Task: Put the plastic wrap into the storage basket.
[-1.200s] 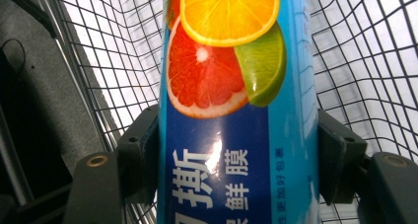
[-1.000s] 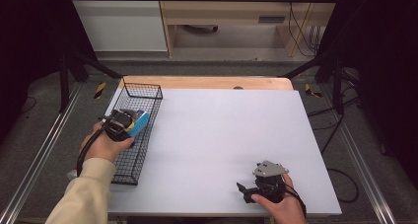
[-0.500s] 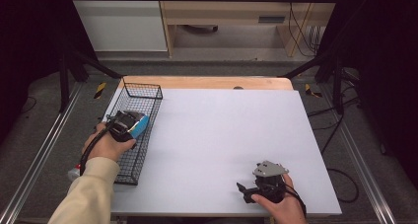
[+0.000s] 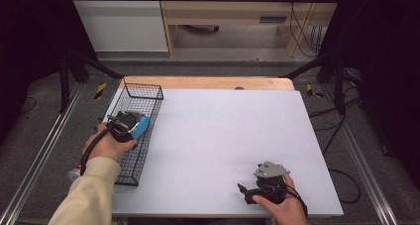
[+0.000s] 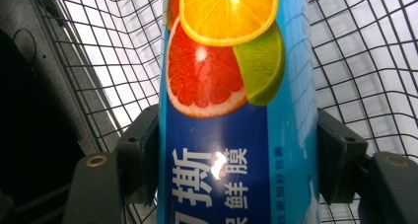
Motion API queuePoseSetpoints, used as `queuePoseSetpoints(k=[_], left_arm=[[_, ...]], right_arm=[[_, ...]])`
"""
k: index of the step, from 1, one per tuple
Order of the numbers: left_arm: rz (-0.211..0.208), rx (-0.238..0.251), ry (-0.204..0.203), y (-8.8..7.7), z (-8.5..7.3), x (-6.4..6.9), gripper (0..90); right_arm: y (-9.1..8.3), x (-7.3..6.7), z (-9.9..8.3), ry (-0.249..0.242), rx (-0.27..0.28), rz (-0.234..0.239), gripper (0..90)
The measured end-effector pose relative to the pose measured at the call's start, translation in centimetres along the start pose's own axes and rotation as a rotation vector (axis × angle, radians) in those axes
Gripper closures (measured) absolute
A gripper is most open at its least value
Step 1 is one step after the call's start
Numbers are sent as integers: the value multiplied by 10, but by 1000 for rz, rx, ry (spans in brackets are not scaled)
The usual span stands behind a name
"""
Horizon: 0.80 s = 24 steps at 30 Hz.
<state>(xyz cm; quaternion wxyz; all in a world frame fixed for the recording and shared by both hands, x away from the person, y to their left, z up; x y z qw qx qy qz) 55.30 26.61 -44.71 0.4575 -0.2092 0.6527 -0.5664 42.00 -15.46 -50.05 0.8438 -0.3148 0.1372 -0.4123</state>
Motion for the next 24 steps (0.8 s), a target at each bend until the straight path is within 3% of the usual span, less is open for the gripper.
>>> queuePoseSetpoints(k=[16,24], left_arm=[[5,-29,11,0,2,1,315],[44,28,49,-3,2,0,268]], right_arm=[[0,0,0,-2,0,3,62],[0,-1,0,-1,-2,5,61]])
Point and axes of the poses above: each handheld gripper's, and its own axes: y roughly forward along the jaws, z roughly out of its top, x roughly to its right, the point moved 5 cm from there along y, roughly forward along the jaws, and after that the axes turned 2 degrees about y, right-handed, at the moved point
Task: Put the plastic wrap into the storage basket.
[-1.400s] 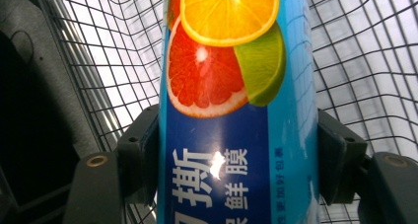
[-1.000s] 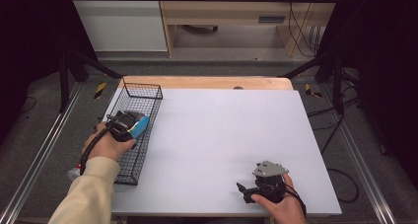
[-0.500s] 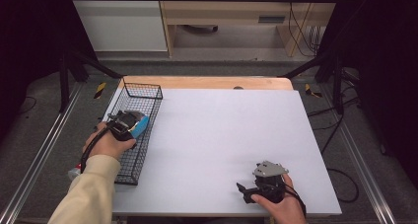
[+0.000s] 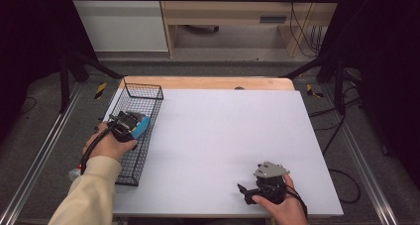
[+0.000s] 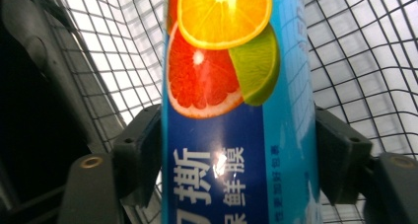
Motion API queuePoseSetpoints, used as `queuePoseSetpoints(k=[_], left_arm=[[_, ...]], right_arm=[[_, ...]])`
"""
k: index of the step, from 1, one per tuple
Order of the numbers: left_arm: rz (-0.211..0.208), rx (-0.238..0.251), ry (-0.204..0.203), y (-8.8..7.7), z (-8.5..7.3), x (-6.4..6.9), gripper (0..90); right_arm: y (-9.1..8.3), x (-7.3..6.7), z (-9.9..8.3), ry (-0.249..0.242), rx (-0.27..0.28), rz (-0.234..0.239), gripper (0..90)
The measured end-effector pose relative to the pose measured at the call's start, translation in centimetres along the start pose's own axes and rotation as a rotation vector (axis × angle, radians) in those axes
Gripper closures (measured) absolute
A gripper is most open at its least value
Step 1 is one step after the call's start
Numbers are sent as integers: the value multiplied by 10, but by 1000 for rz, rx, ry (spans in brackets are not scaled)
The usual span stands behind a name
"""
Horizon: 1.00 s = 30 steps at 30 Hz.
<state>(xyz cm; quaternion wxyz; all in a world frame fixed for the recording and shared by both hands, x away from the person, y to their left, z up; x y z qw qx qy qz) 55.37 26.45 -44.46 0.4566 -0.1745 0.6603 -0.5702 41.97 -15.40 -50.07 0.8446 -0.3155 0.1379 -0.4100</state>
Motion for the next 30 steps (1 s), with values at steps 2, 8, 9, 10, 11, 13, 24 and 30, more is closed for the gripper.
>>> queuePoseSetpoints(k=[2,8,9,10,11,13,24,30], left_arm=[[2,17,-5,-4,-2,-1,244],[16,181,-43,-33,-7,-5,199],[22,224,-50,-40,-6,-5,194],[31,273,-57,-48,-6,-4,185],[39,317,-59,-56,-6,-2,171],[43,400,-68,-70,-5,4,155],[-56,657,31,-95,1,92,127],[-136,723,77,-80,3,141,127]], right_arm=[[0,0,0,1,0,2,61],[1,-1,0,-5,-6,1,61],[1,-1,0,-5,-6,2,61],[1,-1,0,-6,-5,0,61],[1,-1,0,-9,-5,0,61],[1,0,0,-5,-4,-5,61],[0,4,-1,-2,2,-27,61],[0,5,0,1,7,-35,61]])
Point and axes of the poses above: each handheld gripper's, and its own axes: y roughly forward along the jaws, z roughly out of its top, x roughly to its right, the point moved 5 cm from there along y, roughly forward along the jaws, and after that the axes turned 2 degrees about y, right-handed, at the moved point
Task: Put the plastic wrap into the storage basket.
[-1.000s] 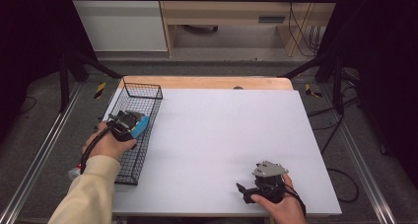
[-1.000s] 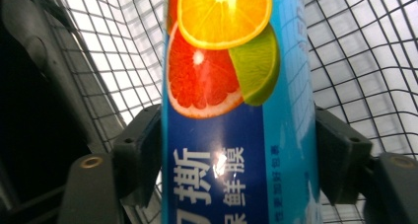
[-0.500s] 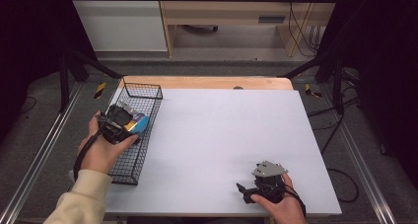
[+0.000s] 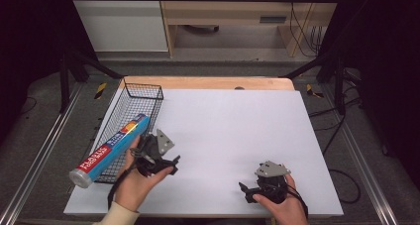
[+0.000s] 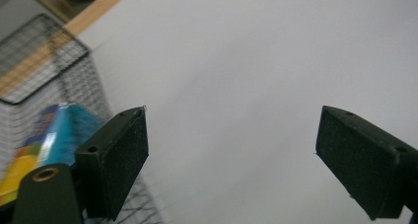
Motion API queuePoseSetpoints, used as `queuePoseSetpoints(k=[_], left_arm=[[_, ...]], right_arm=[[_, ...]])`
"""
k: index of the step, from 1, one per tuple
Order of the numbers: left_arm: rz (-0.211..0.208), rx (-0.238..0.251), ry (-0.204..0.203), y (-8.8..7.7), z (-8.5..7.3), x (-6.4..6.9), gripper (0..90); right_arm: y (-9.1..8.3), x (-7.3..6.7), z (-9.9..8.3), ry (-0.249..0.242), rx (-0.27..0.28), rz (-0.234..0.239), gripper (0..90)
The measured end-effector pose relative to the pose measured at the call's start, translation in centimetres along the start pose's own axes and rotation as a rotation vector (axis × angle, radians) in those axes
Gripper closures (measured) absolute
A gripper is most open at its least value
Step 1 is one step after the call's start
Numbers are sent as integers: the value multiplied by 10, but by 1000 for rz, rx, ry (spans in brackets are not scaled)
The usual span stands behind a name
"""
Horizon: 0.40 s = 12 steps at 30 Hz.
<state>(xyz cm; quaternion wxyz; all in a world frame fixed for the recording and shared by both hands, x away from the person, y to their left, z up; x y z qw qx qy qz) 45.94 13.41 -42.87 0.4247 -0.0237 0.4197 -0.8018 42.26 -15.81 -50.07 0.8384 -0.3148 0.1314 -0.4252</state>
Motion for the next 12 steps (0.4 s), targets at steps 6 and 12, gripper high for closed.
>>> queuePoseSetpoints(k=[6,12], left_arm=[[-73,36,-5,24,-16,31,117],[-92,52,-13,25,-26,41,68]], right_arm=[[1,0,0,-1,-9,-13,61],[1,-3,3,-9,-3,-9,61]])
Point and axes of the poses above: each handheld gripper's, and its own axes: y roughly forward along the jaws, z roughly out of its top, x roughly to its right, the point moved 5 cm from there along y, roughly forward along the jaws, and after that the axes turned 2 degrees about y, right-handed, at the moved point
